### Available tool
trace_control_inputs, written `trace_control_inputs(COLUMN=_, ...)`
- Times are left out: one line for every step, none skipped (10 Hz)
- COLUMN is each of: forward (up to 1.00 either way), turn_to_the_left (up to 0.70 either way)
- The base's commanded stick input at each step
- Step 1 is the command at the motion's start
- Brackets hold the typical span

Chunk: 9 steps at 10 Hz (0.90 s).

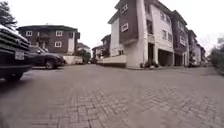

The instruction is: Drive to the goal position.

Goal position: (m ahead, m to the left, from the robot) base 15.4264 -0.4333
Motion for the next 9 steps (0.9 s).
trace_control_inputs(forward=0.7, turn_to_the_left=0.0)
trace_control_inputs(forward=0.7, turn_to_the_left=-0.1)
trace_control_inputs(forward=0.7, turn_to_the_left=-0.29)
trace_control_inputs(forward=0.7, turn_to_the_left=-0.35)
trace_control_inputs(forward=0.7, turn_to_the_left=-0.35)
trace_control_inputs(forward=0.7, turn_to_the_left=-0.35)
trace_control_inputs(forward=0.7, turn_to_the_left=-0.35)
trace_control_inputs(forward=0.7, turn_to_the_left=-0.27)
trace_control_inputs(forward=0.7, turn_to_the_left=-0.05)
